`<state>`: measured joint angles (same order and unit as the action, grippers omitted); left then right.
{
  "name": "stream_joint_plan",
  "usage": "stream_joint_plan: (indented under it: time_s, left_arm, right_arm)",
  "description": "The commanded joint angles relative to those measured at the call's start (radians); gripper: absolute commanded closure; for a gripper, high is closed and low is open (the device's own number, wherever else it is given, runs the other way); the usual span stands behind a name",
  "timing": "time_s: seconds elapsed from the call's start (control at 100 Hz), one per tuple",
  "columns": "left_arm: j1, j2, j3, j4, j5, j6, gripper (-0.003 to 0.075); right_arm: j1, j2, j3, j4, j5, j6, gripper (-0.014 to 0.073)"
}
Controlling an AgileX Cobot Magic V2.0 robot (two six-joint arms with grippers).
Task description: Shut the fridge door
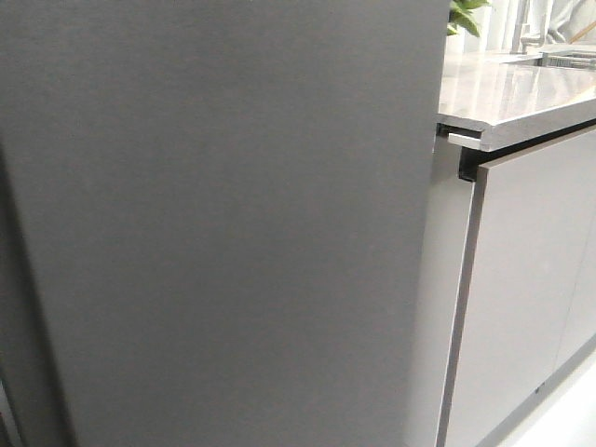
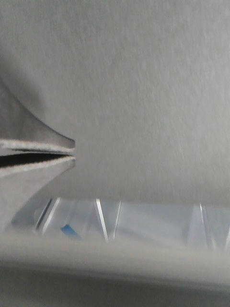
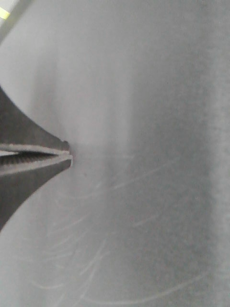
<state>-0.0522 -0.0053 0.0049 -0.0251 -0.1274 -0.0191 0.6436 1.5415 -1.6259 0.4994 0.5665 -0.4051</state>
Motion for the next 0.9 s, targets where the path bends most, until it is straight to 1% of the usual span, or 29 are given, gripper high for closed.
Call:
stream_joint_plan:
  time_s: [0.0,0.13,0.36,0.46,0.63,0.689,0.769,0.889]
  left_arm:
    - [0.004,-0.01,0.035,-0.005,-0.073,-0.004,0.074]
    - [0.004,-0.01,0.035,-0.005,-0.073,-0.004,0.074]
    - [0.004,-0.01,0.035,-0.005,-0.073,-0.004,0.074]
    - [0.004,-0.01,0.035,-0.005,-0.073,-0.004,0.074]
    - [0.004,-0.01,0.035,-0.005,-0.073,-0.004,0.074]
    - [0.004,-0.01,0.035,-0.005,-0.073,-0.004,0.074]
    - [0.004,-0.01,0.035,-0.005,-0.073,-0.004,0.074]
    - [0.004,-0.01,0.035,-0.005,-0.073,-0.004,0.074]
  right_arm:
    - [-0.004,0.049,-0.065,0.018,-0.172,-0.013,0.0638]
    - [-0.004,0.082,-0.086,0.018,-0.172,-0.013,0.0638]
    - [-0.008,0.056,-0.086,-0.002,-0.144,-0.013,0.0637]
    - [-0.02,0.017,-0.086,-0.068,-0.112,0.029,0.0637]
    - [-0.068,-0.088,-0.079,-0.29,-0.013,0.187,0.0637]
    - [-0.096,-0.14,-0.059,-0.349,0.034,0.231,0.0637]
    - [-0.131,-0.22,-0.015,-0.391,0.058,0.26,0.0637]
    - [-0.198,-0.366,0.092,-0.393,0.075,0.275,0.0637]
